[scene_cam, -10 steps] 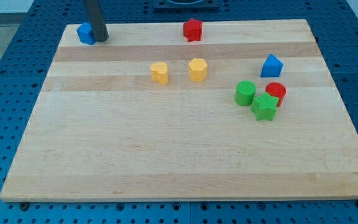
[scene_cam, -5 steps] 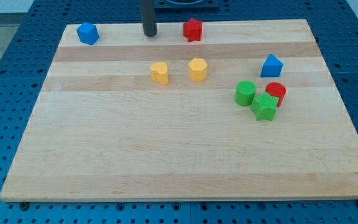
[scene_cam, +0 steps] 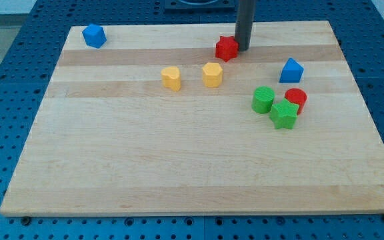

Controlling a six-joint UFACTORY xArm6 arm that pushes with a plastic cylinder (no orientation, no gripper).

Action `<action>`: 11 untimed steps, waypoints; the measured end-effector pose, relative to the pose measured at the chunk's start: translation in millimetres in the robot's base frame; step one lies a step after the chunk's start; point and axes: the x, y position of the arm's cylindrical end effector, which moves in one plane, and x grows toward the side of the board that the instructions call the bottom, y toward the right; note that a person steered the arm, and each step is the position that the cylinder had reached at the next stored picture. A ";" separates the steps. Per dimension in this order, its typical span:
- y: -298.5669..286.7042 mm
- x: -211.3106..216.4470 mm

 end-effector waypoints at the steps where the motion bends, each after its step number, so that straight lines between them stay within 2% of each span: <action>1: 0.1 -11.6; 2: 6.0 -40.8; 4: -65.8 -37.0; 6: -131.6 37.2; 8: -195.0 69.7; 9: -186.4 113.8; 10: -171.6 130.3; 11: -161.5 110.5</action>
